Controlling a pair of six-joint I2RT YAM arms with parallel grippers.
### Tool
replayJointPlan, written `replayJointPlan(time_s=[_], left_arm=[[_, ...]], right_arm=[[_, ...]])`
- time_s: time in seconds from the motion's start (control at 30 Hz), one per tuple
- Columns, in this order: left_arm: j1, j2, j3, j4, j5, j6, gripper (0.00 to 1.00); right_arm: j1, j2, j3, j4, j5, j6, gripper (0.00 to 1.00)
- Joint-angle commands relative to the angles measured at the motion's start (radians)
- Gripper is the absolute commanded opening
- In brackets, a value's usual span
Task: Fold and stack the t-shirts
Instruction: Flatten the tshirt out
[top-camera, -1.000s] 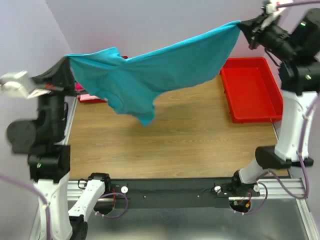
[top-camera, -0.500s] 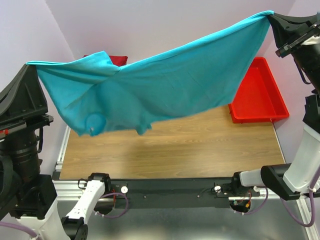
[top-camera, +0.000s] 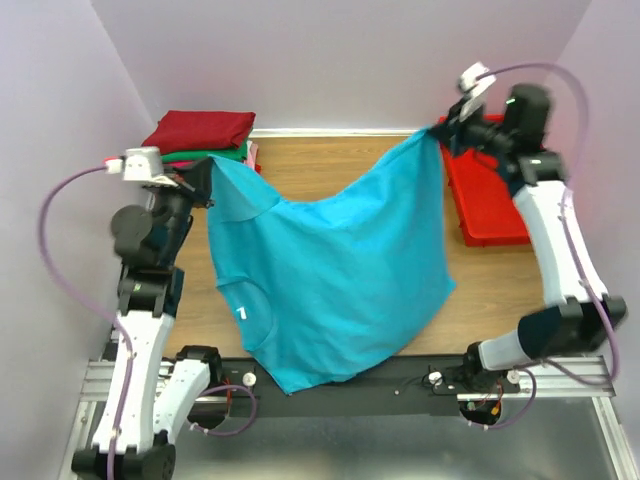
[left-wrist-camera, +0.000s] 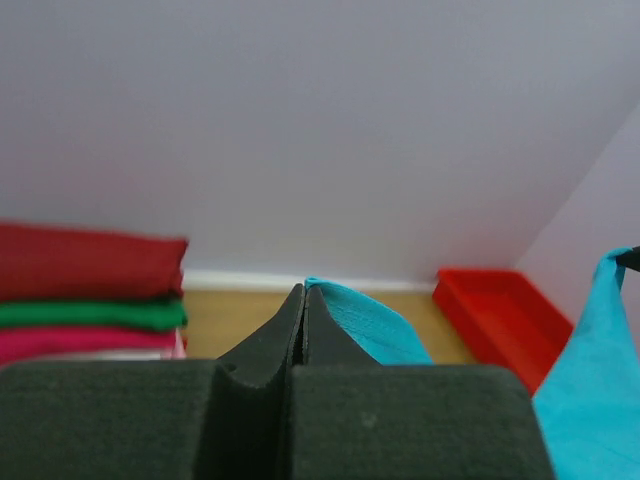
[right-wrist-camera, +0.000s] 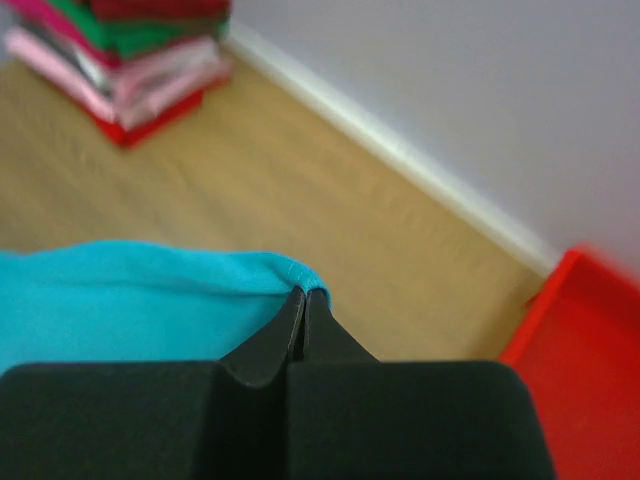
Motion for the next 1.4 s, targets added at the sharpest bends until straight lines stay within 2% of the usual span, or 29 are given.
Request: replayJointPlan(time_s=[0.0, 0.03, 0.13, 0.23, 0.27, 0.33, 0.5, 0.8, 1.07, 1.37], left_arm=[[0.004, 0.081, -0.160, 0.153, -0.012, 0.030, 0.00], [0.004, 0.113, -0.209, 0.181, -0.018, 0.035, 0.00], [0.004, 0.288, -0.252, 0.291, -0.051, 0.058, 0.00], [0.007, 0.480, -0.203, 0.342, -0.114, 0.086, 0.00], [0.007, 0.558, -0.189, 0.356, -0.133, 0.093, 0.00], [0.010, 0.618, -0.160, 0.370, -0.191, 0.101, 0.00], [0.013, 0.761, -0.071, 0.388, -0.211, 0.142, 0.00], [0.014, 0.825, 0.001, 0.374, -0.202, 0.218, 0.00], [0.014, 0.760, -0.066, 0.371, -0.182, 0.248, 0.00], [0.013, 0.775, -0.086, 0.314, -0.213, 0.285, 0.00]], right_arm=[[-0.003, 0.070, -0.253, 0.167, -0.070, 0.029, 0.00], [-0.003, 0.134, -0.280, 0.243, -0.070, 0.032, 0.00], [-0.002, 0.276, -0.288, 0.327, -0.074, 0.054, 0.00], [0.003, 0.562, -0.181, 0.343, -0.103, 0.084, 0.01], [0.006, 0.612, -0.150, 0.345, -0.102, 0.094, 0.00], [0.011, 0.699, -0.084, 0.351, -0.096, 0.115, 0.00], [0.012, 0.865, 0.076, 0.357, -0.065, 0.158, 0.00], [0.009, 0.868, 0.129, 0.376, -0.001, 0.187, 0.00], [-0.015, 0.793, 0.065, 0.397, -0.062, 0.212, 0.00], [-0.049, 0.680, -0.061, 0.419, -0.160, 0.204, 0.00]])
